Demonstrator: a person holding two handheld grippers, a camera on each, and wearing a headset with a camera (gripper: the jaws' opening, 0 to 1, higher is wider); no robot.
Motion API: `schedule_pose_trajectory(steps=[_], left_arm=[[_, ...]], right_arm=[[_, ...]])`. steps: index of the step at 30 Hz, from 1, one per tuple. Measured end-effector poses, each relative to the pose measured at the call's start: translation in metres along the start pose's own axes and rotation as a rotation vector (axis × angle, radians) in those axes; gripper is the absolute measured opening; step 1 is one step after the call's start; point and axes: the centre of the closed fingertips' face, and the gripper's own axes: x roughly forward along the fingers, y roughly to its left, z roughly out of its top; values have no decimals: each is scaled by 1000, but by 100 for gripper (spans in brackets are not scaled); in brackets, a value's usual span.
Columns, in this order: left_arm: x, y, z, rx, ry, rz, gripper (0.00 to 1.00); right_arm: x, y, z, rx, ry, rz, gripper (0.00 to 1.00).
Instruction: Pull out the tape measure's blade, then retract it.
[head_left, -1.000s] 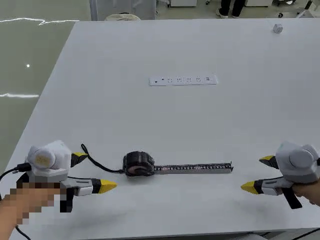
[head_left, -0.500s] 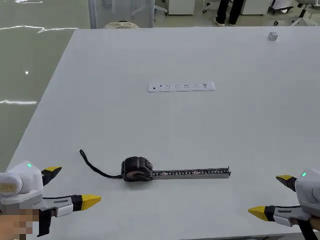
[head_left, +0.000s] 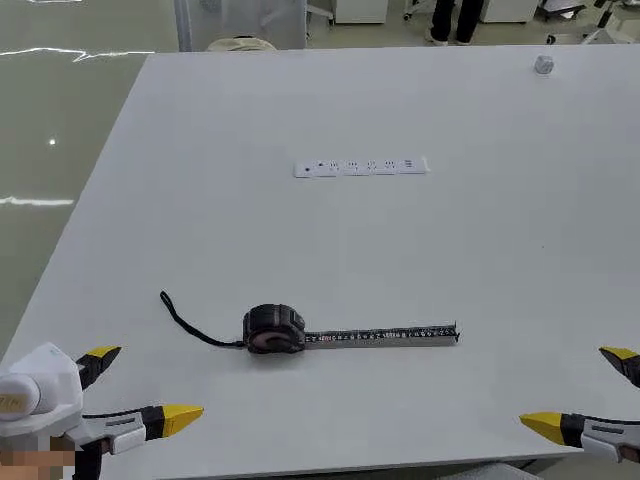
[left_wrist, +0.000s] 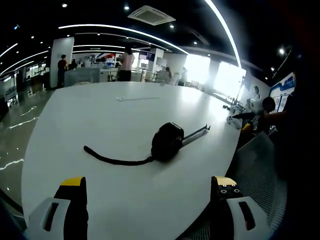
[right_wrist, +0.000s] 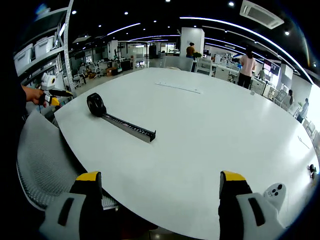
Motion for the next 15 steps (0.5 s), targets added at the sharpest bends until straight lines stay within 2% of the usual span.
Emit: schedule_pose_trajectory(steps=[7, 15], left_arm=[[2, 0, 1, -10, -4, 1, 100], [5, -3, 3, 15, -8, 1, 100]], right_arm=[[-4, 2, -5, -17, 10, 0, 100], [-6, -2, -6, 17, 2, -7, 100]])
